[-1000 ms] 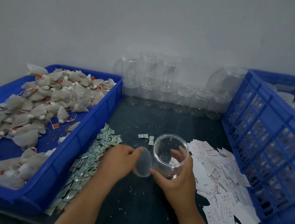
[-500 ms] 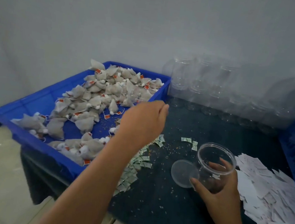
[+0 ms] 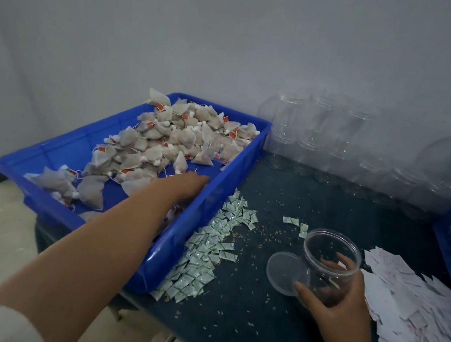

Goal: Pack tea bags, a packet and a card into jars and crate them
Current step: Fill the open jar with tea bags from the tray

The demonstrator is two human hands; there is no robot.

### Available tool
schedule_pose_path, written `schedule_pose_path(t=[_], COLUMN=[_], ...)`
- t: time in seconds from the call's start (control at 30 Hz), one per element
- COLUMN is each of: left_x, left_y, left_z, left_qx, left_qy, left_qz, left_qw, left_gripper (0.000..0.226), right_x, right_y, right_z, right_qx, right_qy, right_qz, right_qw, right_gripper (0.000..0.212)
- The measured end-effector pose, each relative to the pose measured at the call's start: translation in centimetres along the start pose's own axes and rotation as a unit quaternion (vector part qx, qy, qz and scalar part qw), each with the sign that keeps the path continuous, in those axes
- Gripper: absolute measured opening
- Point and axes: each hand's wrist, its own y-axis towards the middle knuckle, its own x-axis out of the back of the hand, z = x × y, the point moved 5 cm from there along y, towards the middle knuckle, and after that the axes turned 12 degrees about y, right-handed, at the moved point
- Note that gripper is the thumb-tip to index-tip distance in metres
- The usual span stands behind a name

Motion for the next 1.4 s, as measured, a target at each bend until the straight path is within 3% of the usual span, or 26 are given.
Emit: schedule_pose_path(t=[0.1,0.23,0.33,0.53,0.67,0.8,0.9,1.03,1.13,1.33,1.4], left_x=[-0.4,0.5,2.0,3.5,6.4,10.1,11.2,10.8,8.9,5.8,5.7], left_y=[0.2,-0.3,-1.1,-3.4,-6.0,-8.6,-9.4,-10.1,-9.8,-9.4,-9.6], left_z=[-0.2,0.1,1.2,2.3,1.9,-0.7,-5.2,-12.8,-17.7,-22.0,-22.2], left_qx=[0.035,0.045,0.064,0.109,0.114,0.071,0.009,-0.052,-0.088,-0.146,-0.146], left_qy=[0.038,0.013,-0.076,-0.191,-0.293,-0.393,-0.447,-0.458,-0.451,-0.314,-0.301], left_qz=[0.016,-0.023,-0.094,-0.202,-0.301,-0.373,-0.353,-0.387,-0.377,-0.342,-0.344], left_qw=[0.999,0.999,0.991,0.954,0.9,0.837,0.822,0.799,0.804,0.873,0.878], left_gripper=[0.025,0.019,0.032,0.038,0.041,0.039,0.047,0.03,0.03,0.033,0.034], right_x=[0.1,0.1,0.1,0.2,0.2,0.1,-0.1,-0.3,-0.3,0.1,0.2], right_y=[0.1,0.1,0.2,0.4,0.4,0.5,0.4,0.3,0.2,0.5,0.5], right_z=[-0.3,-0.1,-0.1,-0.3,-0.5,-0.6,-0.5,0.2,0.4,0.0,0.1], right_qx=[-0.01,-0.013,-0.008,-0.002,-0.003,0.013,0.022,0.033,0.038,0.028,0.029], right_qy=[-0.009,-0.009,-0.003,-0.01,-0.001,-0.005,-0.003,0.01,0.009,0.022,0.019], right_qz=[0.002,0.007,0.008,0.005,0.011,0.025,0.031,0.042,0.041,0.023,0.019], right_qw=[1.0,1.0,1.0,1.0,1.0,1.0,0.999,0.999,0.998,0.999,0.999], right_gripper=[0.096,0.094,0.091,0.087,0.089,0.093,0.092,0.091,0.09,0.087,0.087])
